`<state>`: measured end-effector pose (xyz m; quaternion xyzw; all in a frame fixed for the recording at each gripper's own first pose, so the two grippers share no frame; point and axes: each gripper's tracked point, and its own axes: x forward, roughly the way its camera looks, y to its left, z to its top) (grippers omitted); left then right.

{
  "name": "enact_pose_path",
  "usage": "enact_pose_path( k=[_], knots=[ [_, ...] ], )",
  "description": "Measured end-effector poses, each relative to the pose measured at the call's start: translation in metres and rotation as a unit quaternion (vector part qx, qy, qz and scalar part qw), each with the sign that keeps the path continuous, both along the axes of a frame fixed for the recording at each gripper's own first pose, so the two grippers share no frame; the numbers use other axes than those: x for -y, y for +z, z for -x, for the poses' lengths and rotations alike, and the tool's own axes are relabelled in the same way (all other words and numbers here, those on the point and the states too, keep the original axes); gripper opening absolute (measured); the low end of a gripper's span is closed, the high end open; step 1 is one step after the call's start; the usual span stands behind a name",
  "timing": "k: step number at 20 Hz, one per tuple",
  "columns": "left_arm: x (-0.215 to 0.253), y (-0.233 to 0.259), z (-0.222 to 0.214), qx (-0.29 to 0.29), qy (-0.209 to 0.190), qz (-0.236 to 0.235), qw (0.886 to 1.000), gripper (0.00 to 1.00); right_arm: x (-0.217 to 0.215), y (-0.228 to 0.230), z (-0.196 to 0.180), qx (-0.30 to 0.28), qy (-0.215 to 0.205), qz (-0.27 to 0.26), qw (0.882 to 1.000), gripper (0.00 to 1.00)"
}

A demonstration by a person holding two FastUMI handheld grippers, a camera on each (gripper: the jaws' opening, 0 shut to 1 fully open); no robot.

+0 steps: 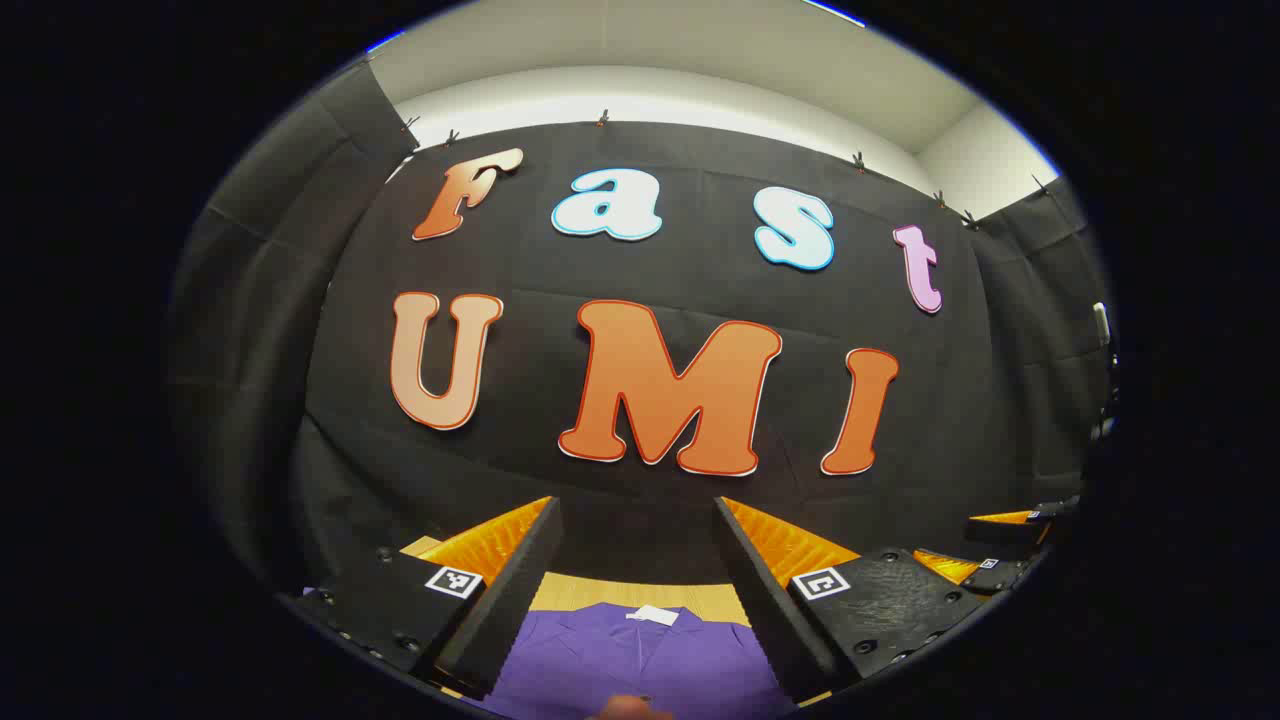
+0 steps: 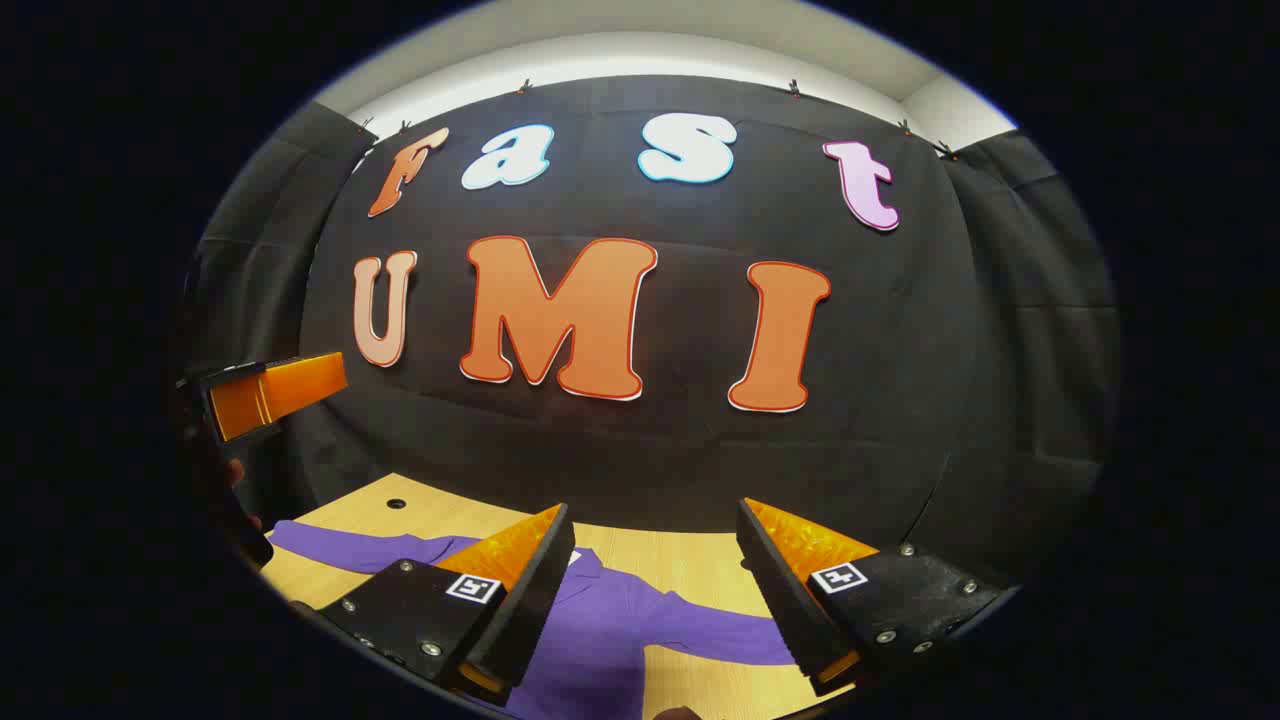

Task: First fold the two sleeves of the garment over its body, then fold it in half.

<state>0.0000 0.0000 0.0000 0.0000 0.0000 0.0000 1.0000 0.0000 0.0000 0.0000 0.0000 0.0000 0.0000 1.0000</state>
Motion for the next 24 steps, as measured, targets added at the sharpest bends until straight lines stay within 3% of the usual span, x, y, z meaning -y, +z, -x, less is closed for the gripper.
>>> enact_pose_path(
  k=[24],
  knots=[
    [0.010, -0.005, 0.015, -0.001, -0.009, -0.009, 1.000, 0.94, 0.011, -0.012, 0.010, -0.010, -0.005, -0.004, 1.000, 0.97]
  ],
)
